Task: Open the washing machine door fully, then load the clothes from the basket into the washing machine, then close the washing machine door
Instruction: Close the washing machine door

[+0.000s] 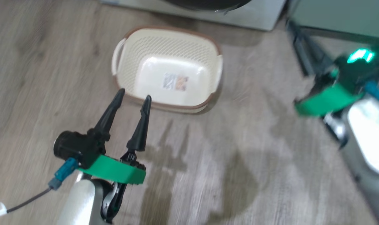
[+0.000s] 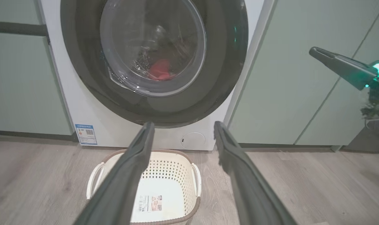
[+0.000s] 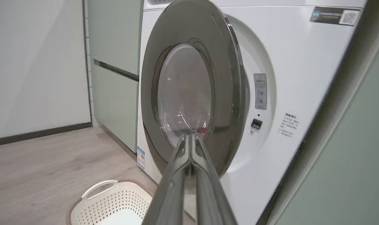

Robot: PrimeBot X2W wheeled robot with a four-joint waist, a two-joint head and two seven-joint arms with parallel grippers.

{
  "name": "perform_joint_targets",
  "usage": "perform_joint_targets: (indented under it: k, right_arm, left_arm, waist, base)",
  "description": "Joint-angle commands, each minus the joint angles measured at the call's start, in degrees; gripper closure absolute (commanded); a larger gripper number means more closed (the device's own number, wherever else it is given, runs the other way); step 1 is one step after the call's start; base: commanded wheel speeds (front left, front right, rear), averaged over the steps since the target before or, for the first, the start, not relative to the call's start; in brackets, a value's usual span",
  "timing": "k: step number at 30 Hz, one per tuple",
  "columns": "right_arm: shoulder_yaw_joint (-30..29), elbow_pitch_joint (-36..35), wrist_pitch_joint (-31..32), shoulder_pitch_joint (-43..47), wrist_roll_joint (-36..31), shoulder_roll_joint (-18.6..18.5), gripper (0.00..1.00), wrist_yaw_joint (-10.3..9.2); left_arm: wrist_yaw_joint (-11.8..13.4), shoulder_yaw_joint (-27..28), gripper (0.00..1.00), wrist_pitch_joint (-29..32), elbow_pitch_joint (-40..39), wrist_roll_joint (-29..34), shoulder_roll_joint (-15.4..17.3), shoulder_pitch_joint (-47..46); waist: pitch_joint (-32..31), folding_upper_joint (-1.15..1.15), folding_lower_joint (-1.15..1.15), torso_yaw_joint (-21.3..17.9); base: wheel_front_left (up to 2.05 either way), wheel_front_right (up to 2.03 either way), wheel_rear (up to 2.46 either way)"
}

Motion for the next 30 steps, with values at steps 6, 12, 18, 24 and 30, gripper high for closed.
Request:
perform_joint_targets:
  k: [6,12,18,24,30]
  right_arm:
    - [6.4,3.2,2.0,-13.5,4.2,-7.2,1.0,0.0]
    - [10.7,10.3,3.9,-24.7,7.4,-11.9,1.0,0.0]
    - [12.1,18.4,5.1,-32.4,10.8,-13.1,1.0,0.0]
    - [13.9,24.9,6.0,-38.7,10.4,-15.0,1.0,0.0]
    - [12.4,30.9,7.1,-43.9,8.1,-15.0,1.0,0.0]
  left_arm:
    - [-0.1,-0.4,0.0,-0.5,-2.7,-1.5,0.2,-3.4]
    - [0.4,-2.2,0.0,-0.5,-3.2,-2.8,0.2,-4.5]
    - [1.0,-3.5,0.0,-0.5,-3.2,-3.9,0.2,-4.9]
    - [1.5,-4.2,0.0,-0.5,-3.5,-4.4,0.2,-5.5]
    - [1.7,-4.4,0.0,-0.5,-4.6,-5.8,0.2,-6.4]
  waist:
    - [7.1,0.0,0.0,7.8]
    - [10.2,0.0,0.0,11.4]
    - [11.5,0.0,0.0,13.2]
    - [11.9,0.0,0.0,14.2]
    - [13.1,0.0,0.0,14.9]
  base:
    - [0.0,0.0,0.0]
    - [0.0,0.0,0.0]
    - [0.0,0.0,0.0]
    - [0.0,0.0,0.0]
    - [0.0,0.0,0.0]
